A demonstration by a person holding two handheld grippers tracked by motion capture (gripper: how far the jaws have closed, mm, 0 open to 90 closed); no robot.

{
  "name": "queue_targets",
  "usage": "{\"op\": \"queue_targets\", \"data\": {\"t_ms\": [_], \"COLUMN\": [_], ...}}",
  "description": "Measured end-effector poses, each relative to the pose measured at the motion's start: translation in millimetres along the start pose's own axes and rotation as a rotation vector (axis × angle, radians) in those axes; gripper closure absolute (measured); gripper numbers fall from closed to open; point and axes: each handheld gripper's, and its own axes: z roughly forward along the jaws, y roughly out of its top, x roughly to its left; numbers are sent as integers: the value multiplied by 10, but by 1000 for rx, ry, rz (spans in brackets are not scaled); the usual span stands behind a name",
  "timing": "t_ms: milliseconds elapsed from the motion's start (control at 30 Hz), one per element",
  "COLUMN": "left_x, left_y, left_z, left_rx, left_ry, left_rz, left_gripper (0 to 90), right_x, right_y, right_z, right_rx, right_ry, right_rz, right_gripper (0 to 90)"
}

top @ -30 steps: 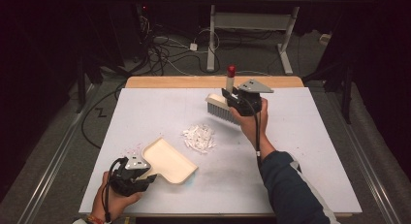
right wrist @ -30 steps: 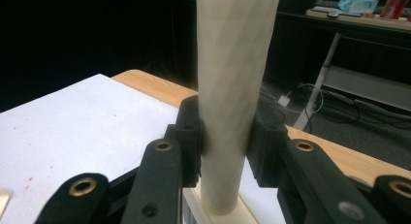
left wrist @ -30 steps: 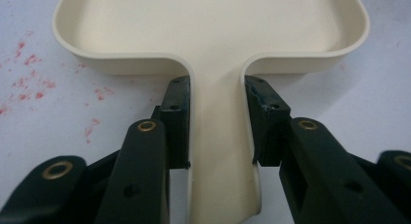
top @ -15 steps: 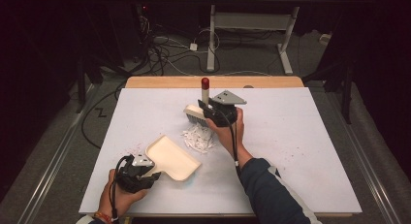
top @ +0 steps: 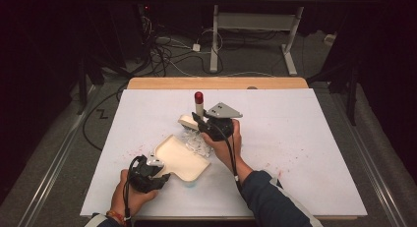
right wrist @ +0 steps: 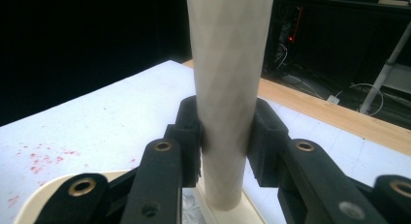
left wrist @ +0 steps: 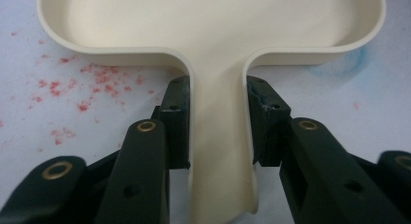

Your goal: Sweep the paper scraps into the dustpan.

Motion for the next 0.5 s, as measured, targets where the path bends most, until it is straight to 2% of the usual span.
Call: {"op": "queue_targets", "data": {"t_ms": [200,367,500], "left_x": [-13,-29,-37], "left_y": [44,71,91], "left_z": [25,45,65], "left_rx": [0,-9,-11], "left_ry": [-1,3,9], "left_rz": [-8,-26,-24], "left_gripper": [637,636,636], "right_x": [142,355,408], "right_y": [2,19,38], "right_z": [-56,-107,-127], "right_rx": [1,-5,-8], "right_ry": [43,100,120], "right_rz": [-18,-37,-47], "right_gripper": [709,710,711]}}
